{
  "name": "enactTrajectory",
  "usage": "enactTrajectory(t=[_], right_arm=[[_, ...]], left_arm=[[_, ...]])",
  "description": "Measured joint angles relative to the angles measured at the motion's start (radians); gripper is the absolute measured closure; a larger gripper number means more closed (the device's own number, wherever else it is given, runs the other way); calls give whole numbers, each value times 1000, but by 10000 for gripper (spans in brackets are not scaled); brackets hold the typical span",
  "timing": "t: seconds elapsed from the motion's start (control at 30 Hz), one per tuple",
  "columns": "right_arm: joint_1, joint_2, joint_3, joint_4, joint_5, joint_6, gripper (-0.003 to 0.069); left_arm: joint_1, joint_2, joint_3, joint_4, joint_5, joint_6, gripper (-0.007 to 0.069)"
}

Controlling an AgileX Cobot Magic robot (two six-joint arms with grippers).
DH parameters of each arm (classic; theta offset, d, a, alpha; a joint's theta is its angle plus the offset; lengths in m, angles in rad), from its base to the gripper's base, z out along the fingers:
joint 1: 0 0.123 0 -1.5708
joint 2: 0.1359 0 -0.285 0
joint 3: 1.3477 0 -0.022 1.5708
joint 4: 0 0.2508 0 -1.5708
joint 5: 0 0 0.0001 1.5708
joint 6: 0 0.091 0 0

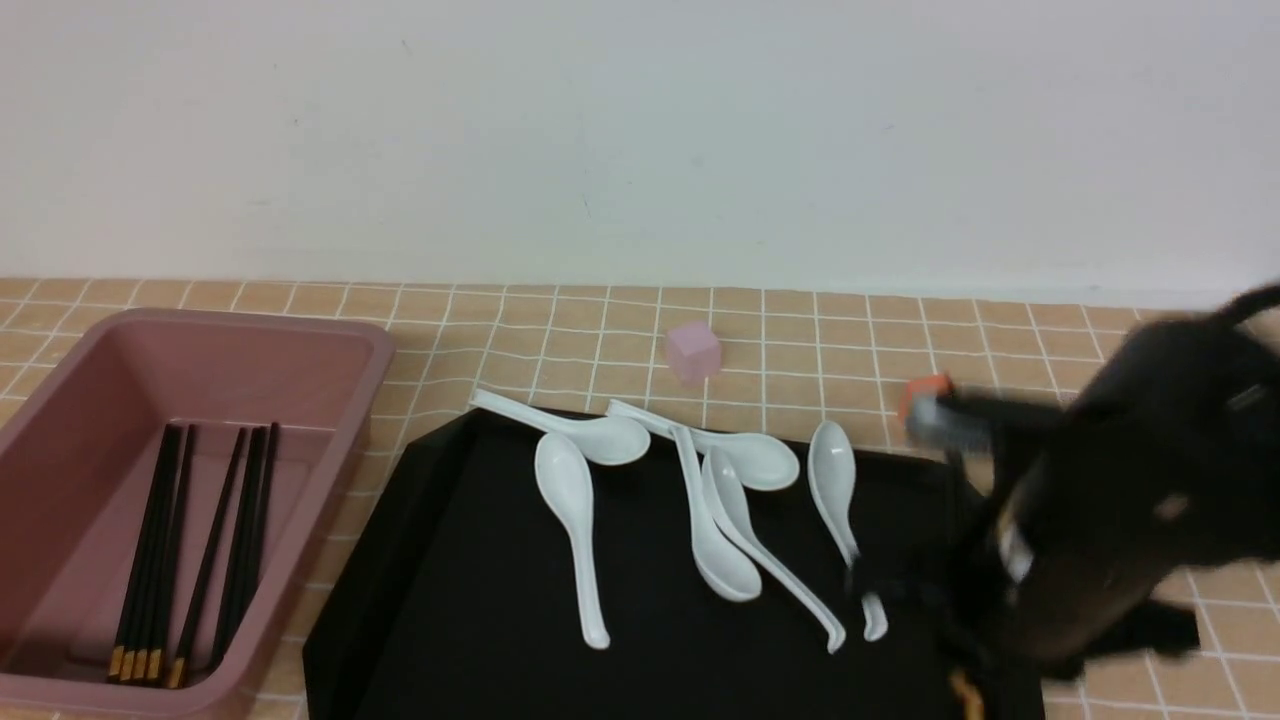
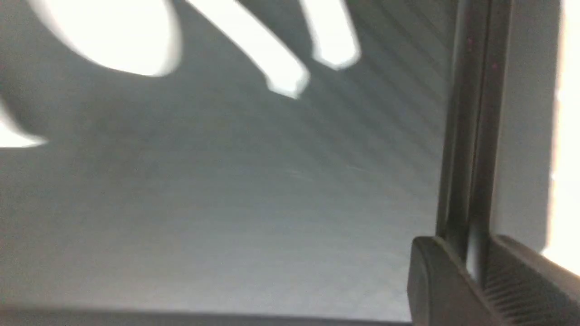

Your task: On brown tablecloth take chopsticks from black tray and put them in box.

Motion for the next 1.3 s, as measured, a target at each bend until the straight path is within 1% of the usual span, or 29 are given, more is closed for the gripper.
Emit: enactTrajectory(t=[0.07,0.13,0.17,0.2,0.23,0.3,0.33,0.43,0.5,0.6,0.63,0.73,0.8,0.9,1.03,1.13,1.2,1.27,1.3], right_arm=[[0,-29,-54,40,-54,-60,518],[0,-30,-126,106,-151,-161,518],[2,-21,-166,153,-204,-241,518],[4,-15,-183,182,-224,-269,518],[16,21,-255,257,-298,-391,518],[36,87,-346,383,-350,-529,518],[48,124,-389,422,-363,-574,518],[95,269,-534,603,-385,-778,518],[141,421,-669,729,-389,-917,518],[181,583,-811,854,-389,-1044,518],[201,683,-903,919,-389,-1115,518],[216,807,-1021,982,-374,-1169,518],[217,870,-1076,994,-356,-1177,516],[217,901,-1091,996,-350,-1181,494],[215,915,-1098,992,-340,-1181,391],[215,915,-1103,987,-336,-1183,339],[209,913,-1104,984,-322,-1184,334],[199,903,-1104,977,-273,-1184,346],[191,892,-1104,967,-235,-1184,363]], left_arm=[[0,0,0,0,0,0,385],[0,0,0,0,0,0,385],[0,0,0,0,0,0,385],[0,0,0,0,0,0,385],[0,0,0,0,0,0,385],[0,0,0,0,0,0,385],[0,0,0,0,0,0,385],[0,0,0,0,0,0,385],[0,0,0,0,0,0,385],[0,0,0,0,0,0,385],[0,0,0,0,0,0,385],[0,0,0,0,0,0,385],[0,0,0,0,0,0,385],[0,0,0,0,0,0,385],[0,0,0,0,0,0,385],[0,0,0,0,0,0,385],[0,0,0,0,0,0,385],[0,0,0,0,0,0,385],[0,0,0,0,0,0,385]])
